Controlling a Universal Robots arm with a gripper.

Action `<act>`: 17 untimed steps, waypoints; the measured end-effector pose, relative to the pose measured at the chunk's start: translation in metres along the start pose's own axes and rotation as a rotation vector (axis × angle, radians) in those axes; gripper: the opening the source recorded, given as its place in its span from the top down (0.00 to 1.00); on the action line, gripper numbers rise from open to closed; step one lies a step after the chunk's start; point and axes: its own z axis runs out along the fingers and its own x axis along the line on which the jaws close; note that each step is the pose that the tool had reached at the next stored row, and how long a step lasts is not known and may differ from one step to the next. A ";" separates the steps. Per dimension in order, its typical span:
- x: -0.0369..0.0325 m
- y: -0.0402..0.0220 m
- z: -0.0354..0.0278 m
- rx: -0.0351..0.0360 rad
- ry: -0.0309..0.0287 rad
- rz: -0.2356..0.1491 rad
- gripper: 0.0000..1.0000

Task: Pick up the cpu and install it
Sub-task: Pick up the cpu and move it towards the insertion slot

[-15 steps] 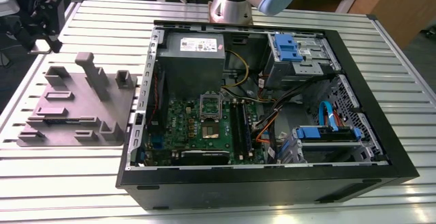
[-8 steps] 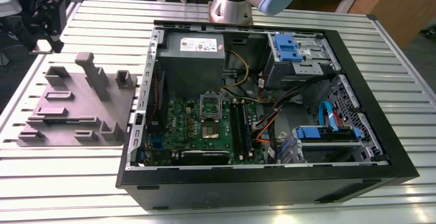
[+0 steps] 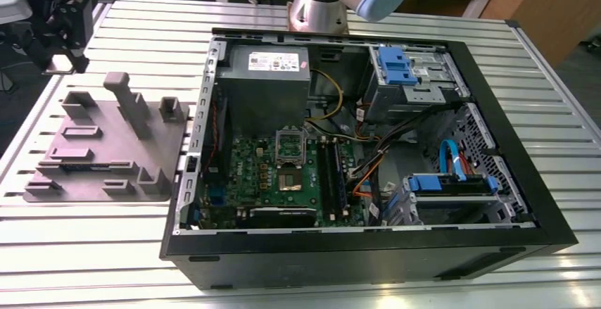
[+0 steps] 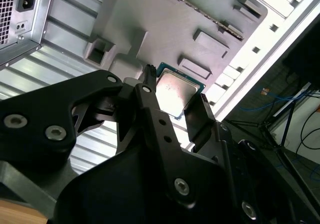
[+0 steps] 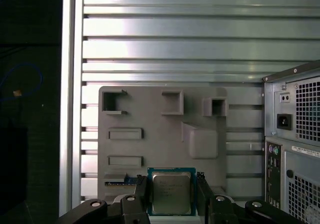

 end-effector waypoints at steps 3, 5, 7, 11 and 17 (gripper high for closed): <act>-0.0006 0.0000 0.0000 -0.0001 0.0000 0.000 0.53; -0.0010 0.0000 0.0000 0.0000 0.0000 0.000 0.53; -0.0015 0.0000 0.0001 0.0000 0.0000 0.000 0.53; -0.0032 0.0000 0.0001 0.0000 0.0000 0.000 0.53; -0.0061 0.0001 0.0001 0.0000 0.0000 0.000 0.53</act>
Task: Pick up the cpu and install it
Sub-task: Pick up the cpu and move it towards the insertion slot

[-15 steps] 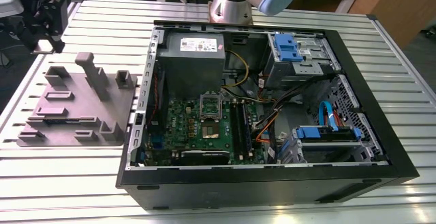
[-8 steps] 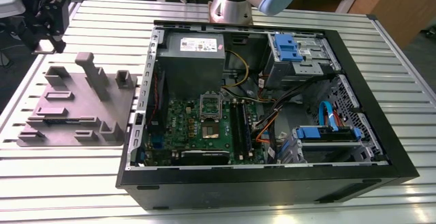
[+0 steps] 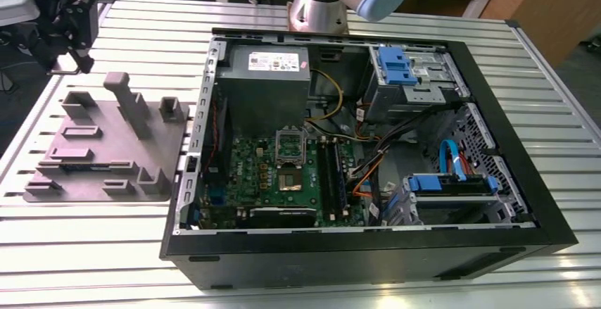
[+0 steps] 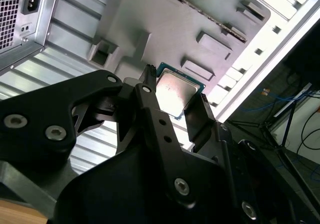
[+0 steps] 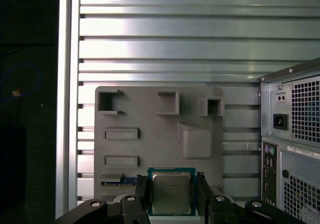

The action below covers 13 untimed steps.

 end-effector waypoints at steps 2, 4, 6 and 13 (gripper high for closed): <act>-0.0010 0.0000 0.0000 0.0000 0.0000 0.000 0.53; -0.0018 0.0000 0.0001 -0.0001 0.0000 0.000 0.53; -0.0025 0.0000 0.0000 0.0000 0.0000 0.000 0.53; -0.0040 0.0000 0.0000 0.0001 0.0000 0.000 0.53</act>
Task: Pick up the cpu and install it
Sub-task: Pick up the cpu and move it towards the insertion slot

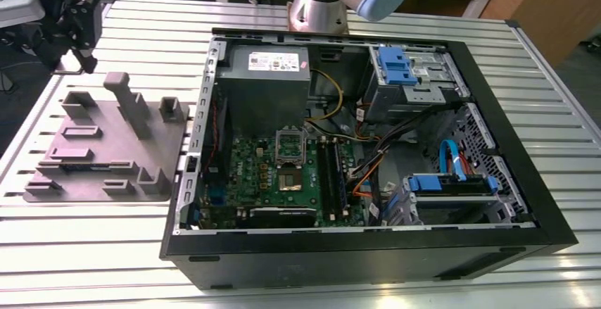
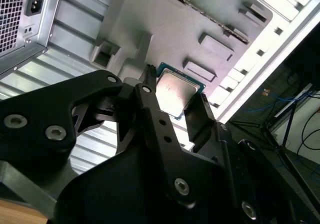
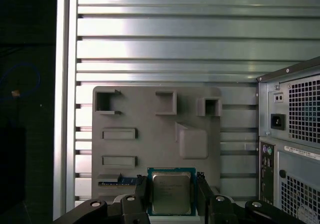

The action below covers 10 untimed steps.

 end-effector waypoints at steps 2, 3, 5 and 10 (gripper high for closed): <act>-0.0007 0.0000 0.0000 -0.0001 0.0000 0.000 0.53; -0.0014 0.0000 0.0000 0.0000 0.0000 0.000 0.53; -0.0018 0.0000 0.0001 -0.0001 0.0000 0.000 0.53; -0.0028 0.0000 0.0001 -0.0001 0.0000 0.000 0.53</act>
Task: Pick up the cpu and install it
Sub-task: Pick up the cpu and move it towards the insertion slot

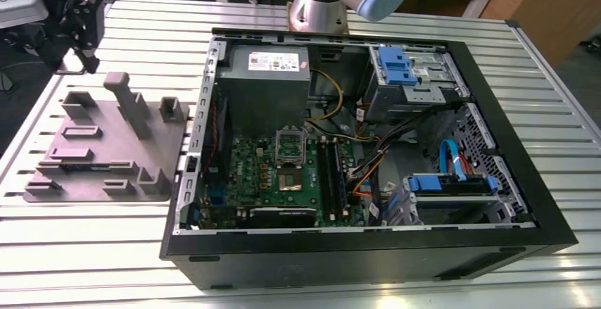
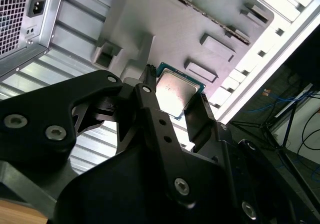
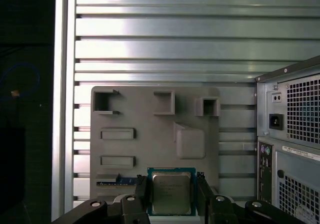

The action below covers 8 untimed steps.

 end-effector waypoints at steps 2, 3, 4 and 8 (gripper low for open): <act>-0.0004 0.0000 0.0000 0.0000 0.0000 0.000 0.53; -0.0006 0.0000 0.0000 0.0000 0.0000 0.000 0.53; -0.0008 0.0000 0.0000 0.0000 0.0000 0.000 0.53; -0.0016 0.0000 0.0000 0.0000 0.0000 0.000 0.53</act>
